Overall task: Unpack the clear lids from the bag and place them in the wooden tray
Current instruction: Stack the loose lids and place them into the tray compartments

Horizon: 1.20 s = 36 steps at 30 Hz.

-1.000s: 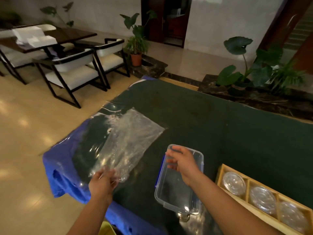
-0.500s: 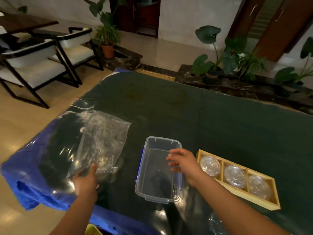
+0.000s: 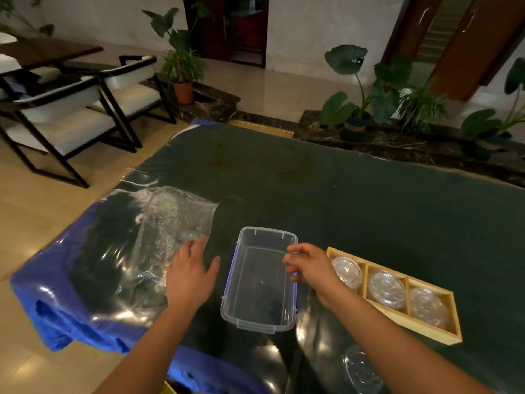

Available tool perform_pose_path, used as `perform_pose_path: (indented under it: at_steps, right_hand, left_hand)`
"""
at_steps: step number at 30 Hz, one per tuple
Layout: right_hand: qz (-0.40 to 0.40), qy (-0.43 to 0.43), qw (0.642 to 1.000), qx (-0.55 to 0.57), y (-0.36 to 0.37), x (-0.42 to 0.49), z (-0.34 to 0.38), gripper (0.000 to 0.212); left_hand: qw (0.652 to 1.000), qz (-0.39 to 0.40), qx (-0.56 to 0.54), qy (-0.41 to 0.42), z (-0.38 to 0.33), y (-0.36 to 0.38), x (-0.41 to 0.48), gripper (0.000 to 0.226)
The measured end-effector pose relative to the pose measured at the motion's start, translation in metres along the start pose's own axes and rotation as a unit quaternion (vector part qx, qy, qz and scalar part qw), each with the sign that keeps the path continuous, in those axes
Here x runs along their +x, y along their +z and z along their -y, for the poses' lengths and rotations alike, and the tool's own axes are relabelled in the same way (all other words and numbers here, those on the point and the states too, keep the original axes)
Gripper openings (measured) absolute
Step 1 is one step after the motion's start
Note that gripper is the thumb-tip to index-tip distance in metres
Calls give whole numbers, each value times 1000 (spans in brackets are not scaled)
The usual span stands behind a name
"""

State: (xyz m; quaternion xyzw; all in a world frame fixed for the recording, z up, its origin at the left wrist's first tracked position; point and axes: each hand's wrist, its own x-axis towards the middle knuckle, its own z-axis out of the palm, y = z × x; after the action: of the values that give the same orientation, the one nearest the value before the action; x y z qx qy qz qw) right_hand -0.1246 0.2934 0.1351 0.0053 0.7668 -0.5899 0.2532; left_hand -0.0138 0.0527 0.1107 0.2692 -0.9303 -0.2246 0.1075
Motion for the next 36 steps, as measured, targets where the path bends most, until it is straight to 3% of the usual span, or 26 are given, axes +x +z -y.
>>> perform_pose_path:
  at_steps: [7, 14, 23, 28, 36]
  right_hand:
    - [-45, -107, 971, -208, -40, -25, -9, 25]
    - [-119, -124, 948, -266, -96, -63, -21, 33]
    - [-208, -59, 958, -191, -168, -113, -76, 30]
    - [-225, 13, 960, -165, -195, -140, -120, 28]
    - [-278, 147, 927, -205, -238, -185, -192, 26]
  left_hand:
    - [990, 46, 81, 109, -39, 16, -14, 71]
    - [982, 91, -3, 165, -98, 39, -43, 70]
    - [949, 191, -55, 245, -157, 82, -92, 64]
    - [926, 282, -26, 249, -170, 121, -124, 70]
    - [893, 379, 29, 239, -193, 172, -163, 70]
